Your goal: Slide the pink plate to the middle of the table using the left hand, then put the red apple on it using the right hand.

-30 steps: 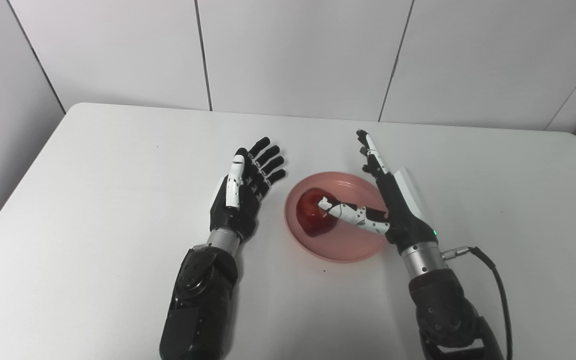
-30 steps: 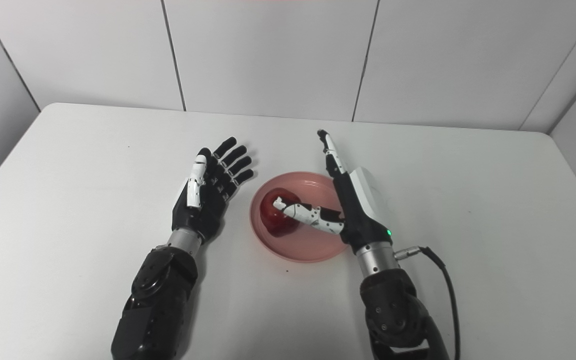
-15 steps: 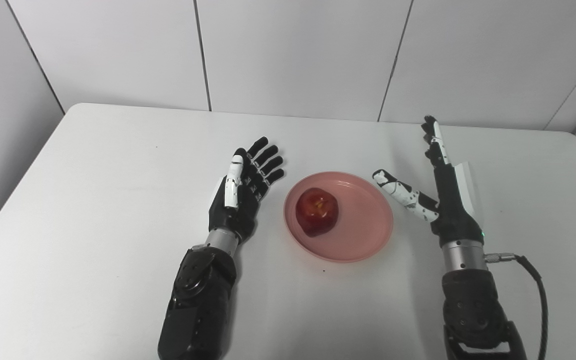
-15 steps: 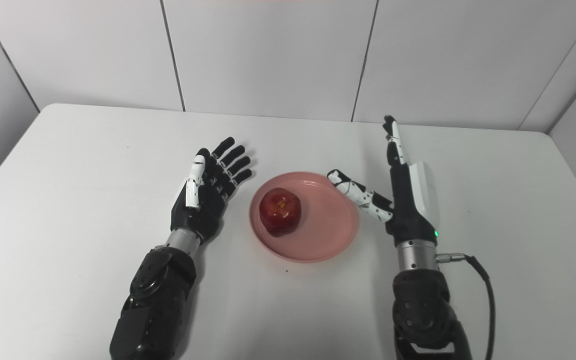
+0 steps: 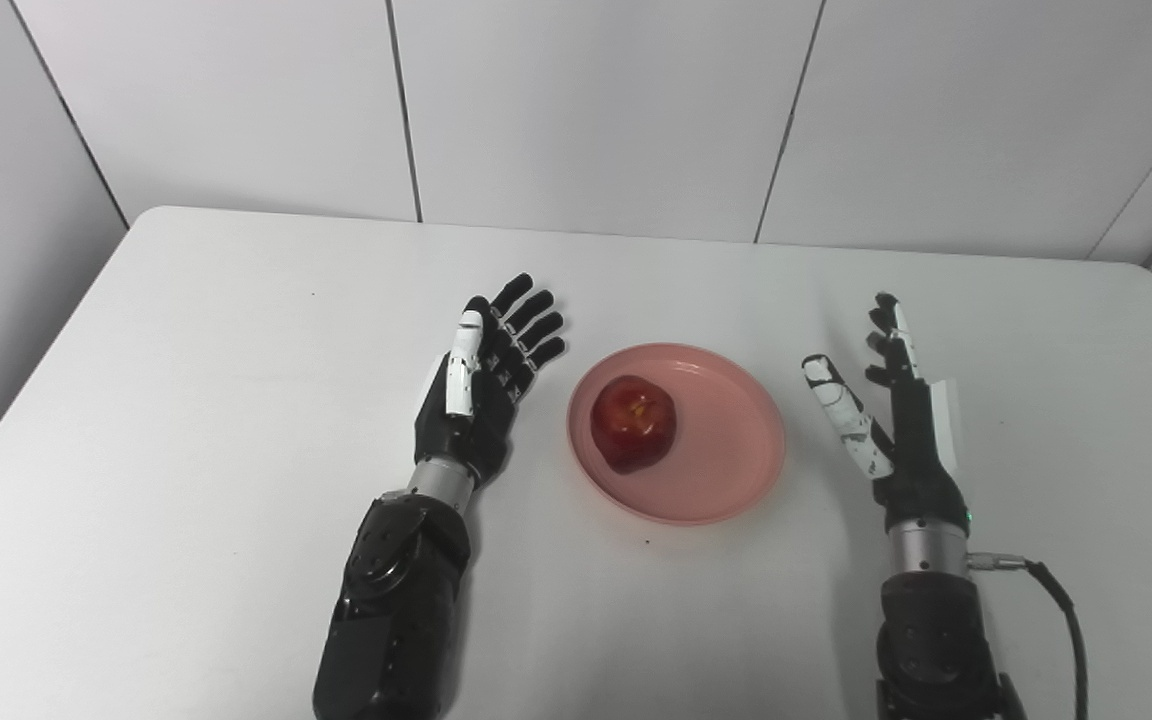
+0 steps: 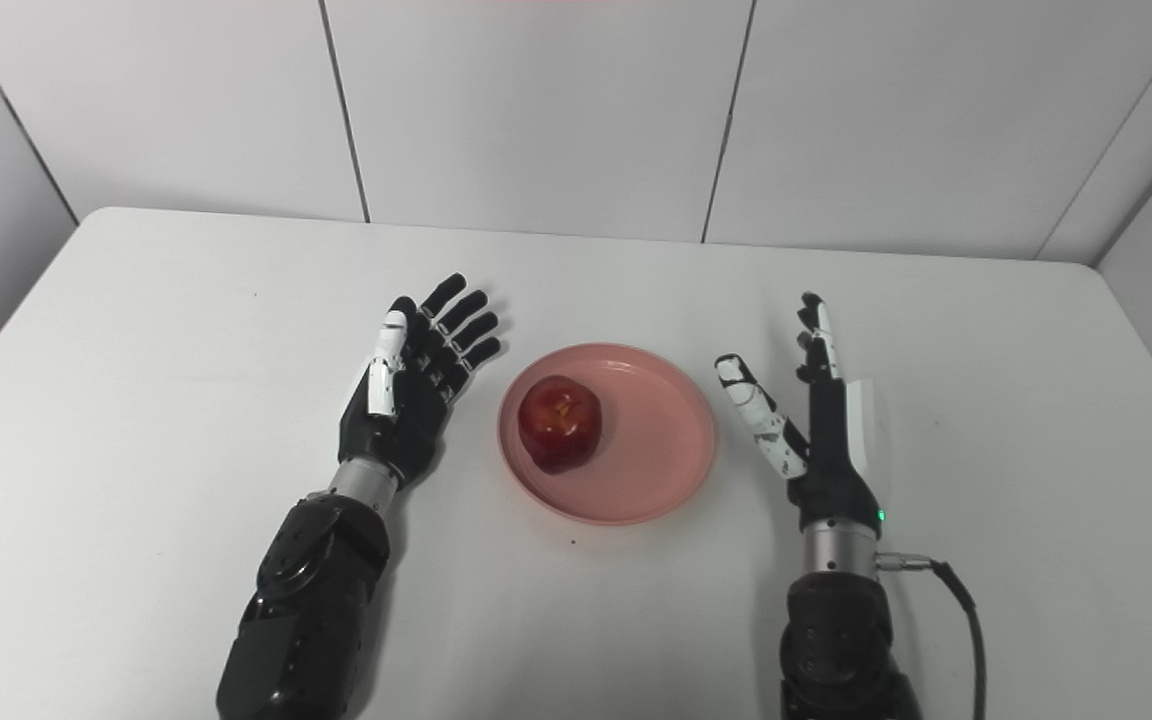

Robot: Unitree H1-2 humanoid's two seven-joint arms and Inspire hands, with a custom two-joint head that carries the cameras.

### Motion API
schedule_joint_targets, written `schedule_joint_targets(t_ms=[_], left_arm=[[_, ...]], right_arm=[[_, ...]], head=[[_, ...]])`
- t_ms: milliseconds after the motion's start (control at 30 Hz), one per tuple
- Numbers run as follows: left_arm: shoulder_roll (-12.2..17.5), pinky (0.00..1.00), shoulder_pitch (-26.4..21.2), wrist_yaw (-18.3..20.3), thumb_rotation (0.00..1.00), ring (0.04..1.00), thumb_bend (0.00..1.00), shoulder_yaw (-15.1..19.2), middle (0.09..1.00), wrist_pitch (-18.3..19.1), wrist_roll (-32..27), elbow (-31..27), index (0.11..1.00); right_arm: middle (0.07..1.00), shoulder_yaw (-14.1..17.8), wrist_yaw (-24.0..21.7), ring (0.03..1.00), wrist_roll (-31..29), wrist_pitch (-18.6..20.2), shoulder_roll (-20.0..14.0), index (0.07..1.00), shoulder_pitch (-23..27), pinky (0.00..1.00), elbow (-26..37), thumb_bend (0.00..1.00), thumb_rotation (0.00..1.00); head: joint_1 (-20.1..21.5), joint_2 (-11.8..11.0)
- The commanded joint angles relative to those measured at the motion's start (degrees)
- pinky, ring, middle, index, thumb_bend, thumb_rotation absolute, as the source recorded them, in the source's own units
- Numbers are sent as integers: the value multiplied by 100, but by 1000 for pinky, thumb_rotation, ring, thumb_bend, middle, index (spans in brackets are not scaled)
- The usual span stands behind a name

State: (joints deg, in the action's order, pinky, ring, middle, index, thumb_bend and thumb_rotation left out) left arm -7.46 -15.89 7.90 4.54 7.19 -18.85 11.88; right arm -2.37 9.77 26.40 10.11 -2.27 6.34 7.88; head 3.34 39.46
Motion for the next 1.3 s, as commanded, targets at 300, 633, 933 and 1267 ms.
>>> schedule_joint_targets(t_ms=[300,633,933,1267], left_arm=[[94,851,350,-199,1000,854,338,14,864,333,104,30,850],[163,859,427,-198,1000,865,354,-79,875,290,249,-209,860],[172,875,489,-202,1000,877,362,-166,886,288,440,-416,871],[203,884,546,-207,1000,887,371,-263,898,312,573,-579,884]], right_arm=[[917,14,199,887,-468,-731,88,933,-2,821,-121,861,1000],[912,-43,215,884,-510,-671,202,920,-63,794,-169,832,1000],[912,-79,221,885,-547,-754,212,922,-71,815,-184,813,1000],[917,-89,232,891,-605,-793,223,928,-66,828,-222,794,1000]], head=[[-74,-15],[-105,-23],[-137,-24],[-168,-44]])
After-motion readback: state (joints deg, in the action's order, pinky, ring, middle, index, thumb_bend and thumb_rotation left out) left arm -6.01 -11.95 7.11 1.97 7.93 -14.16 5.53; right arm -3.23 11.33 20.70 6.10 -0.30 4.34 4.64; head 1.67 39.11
